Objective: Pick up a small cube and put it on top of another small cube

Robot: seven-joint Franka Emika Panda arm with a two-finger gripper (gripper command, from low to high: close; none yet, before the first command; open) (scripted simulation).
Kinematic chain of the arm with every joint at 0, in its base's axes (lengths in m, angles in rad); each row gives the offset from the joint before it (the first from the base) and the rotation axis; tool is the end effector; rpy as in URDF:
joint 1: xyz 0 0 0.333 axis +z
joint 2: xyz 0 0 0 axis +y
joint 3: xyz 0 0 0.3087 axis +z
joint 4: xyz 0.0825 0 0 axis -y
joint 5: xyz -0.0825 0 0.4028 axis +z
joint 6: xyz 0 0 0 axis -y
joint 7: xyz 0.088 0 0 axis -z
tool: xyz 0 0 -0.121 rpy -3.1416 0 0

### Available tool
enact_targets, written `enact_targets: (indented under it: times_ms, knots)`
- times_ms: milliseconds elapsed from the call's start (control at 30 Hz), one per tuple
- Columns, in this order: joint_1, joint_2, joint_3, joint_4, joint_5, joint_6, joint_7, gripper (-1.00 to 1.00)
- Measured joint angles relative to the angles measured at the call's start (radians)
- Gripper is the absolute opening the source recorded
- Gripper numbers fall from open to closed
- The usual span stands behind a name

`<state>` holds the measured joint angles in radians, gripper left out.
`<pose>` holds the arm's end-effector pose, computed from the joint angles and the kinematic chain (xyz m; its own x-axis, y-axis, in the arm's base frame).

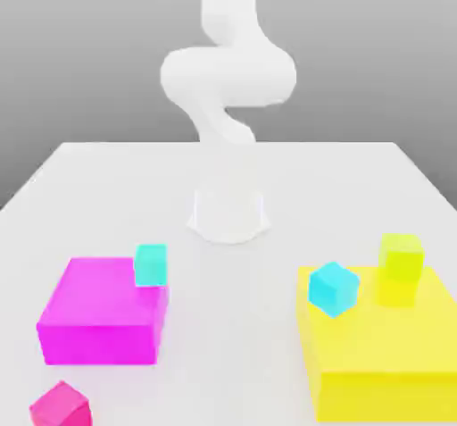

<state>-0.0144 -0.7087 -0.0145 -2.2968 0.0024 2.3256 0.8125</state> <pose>0.4122 -0.0136 0.6662 0.4902 -0.7441 0.4538 -0.5546 -0.6680 -0.4963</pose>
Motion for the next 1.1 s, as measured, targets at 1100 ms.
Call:
enact_targets:
  times_ms: [1100]
  knots:
    - [-0.229,1.205,-0.126,0.065,0.161,0.394,0.053,0.0]
